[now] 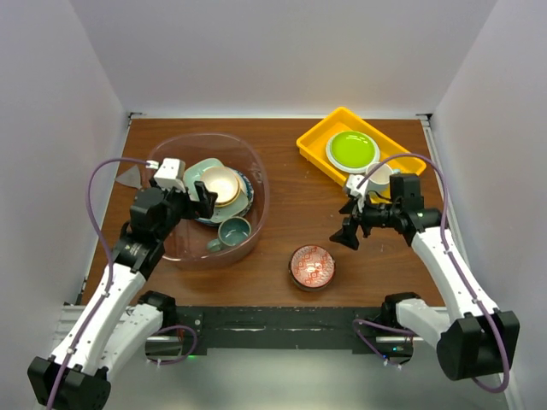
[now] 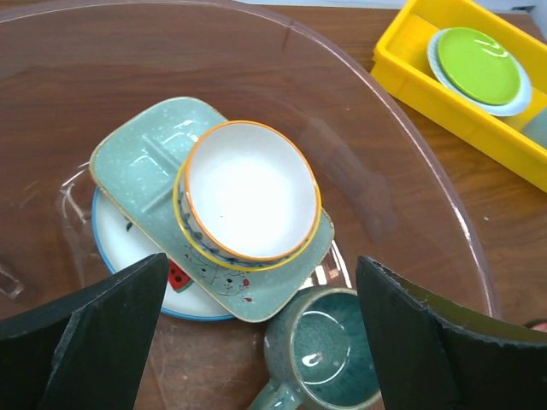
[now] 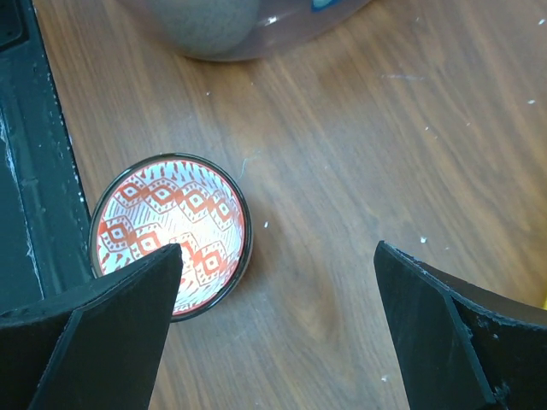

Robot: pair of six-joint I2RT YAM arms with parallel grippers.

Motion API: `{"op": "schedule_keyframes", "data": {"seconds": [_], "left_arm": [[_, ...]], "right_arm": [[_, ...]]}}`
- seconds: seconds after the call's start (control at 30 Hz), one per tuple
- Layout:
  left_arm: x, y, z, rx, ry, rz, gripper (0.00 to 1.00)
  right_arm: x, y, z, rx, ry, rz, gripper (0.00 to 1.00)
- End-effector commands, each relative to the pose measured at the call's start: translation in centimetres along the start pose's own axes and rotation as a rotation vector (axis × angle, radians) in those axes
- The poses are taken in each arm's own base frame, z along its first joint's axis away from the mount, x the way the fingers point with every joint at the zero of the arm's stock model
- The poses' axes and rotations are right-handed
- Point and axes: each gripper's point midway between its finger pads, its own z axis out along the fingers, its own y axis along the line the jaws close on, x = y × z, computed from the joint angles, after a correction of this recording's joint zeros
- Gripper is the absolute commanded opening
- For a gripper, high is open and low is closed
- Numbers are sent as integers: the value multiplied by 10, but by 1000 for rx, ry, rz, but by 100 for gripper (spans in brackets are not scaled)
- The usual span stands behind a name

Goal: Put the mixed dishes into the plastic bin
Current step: Pick up the bowl from the center of the board.

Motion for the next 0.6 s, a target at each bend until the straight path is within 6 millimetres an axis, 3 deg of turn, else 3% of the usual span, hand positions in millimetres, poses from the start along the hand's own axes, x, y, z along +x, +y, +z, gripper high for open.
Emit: {"op": "schedule_keyframes", "data": {"seconds": [0.0, 0.13, 0.57], "left_arm": [[-23, -18, -6, 102, -103, 7, 96], [-25, -21, -8, 119, -111, 15, 96], [-24, -20, -9, 116, -115, 24, 96]], "right_arm": [[8, 4, 11, -55, 25, -20, 98], [29, 9, 34, -64, 179, -74, 98], [49, -4, 71, 85, 409, -273, 98]]}}
